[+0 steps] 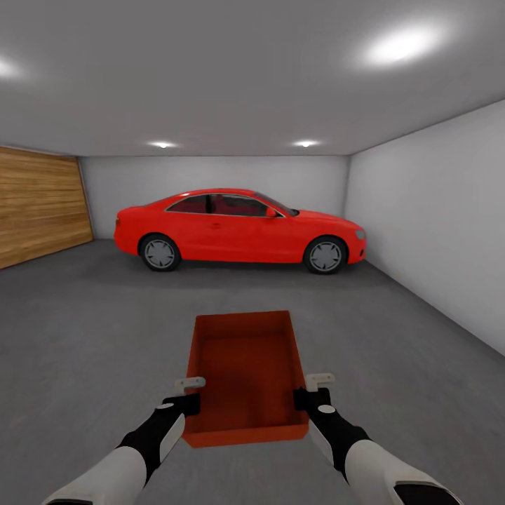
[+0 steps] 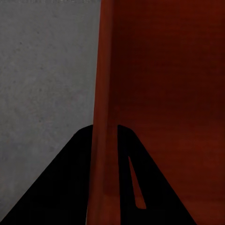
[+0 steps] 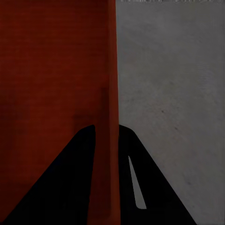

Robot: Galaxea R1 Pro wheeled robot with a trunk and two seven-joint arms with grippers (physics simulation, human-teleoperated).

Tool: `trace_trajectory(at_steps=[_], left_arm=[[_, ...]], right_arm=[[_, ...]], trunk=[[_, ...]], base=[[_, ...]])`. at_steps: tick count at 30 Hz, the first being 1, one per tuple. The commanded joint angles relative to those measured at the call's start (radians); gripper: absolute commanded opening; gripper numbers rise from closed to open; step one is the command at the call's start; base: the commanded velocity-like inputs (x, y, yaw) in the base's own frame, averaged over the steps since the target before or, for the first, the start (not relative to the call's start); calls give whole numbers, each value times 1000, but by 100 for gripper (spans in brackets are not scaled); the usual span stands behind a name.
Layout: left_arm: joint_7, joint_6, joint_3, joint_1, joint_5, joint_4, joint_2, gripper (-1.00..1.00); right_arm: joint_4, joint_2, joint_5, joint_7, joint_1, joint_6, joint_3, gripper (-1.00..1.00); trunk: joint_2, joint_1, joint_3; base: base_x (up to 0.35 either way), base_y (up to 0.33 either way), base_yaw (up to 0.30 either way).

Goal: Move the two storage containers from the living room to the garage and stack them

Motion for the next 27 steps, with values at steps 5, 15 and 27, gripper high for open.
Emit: trace_trajectory(at_steps=[5, 15, 27], left_arm=[[29, -21, 25, -1, -11, -25, 2, -100], [29, -21, 25, -1, -11, -24, 2, -100], [29, -21, 25, -1, -11, -24, 2, -100]], right_arm=[[4, 1, -1, 15, 0, -3, -3, -100], [4, 1, -2, 15, 0, -3, -3, -100], [4, 1, -1, 14, 0, -2, -3, -100]], trunk=[[-1, 1, -2], [-1, 1, -2], [-1, 1, -2]], base=[[320, 0, 0], [321, 0, 0], [321, 0, 0]])
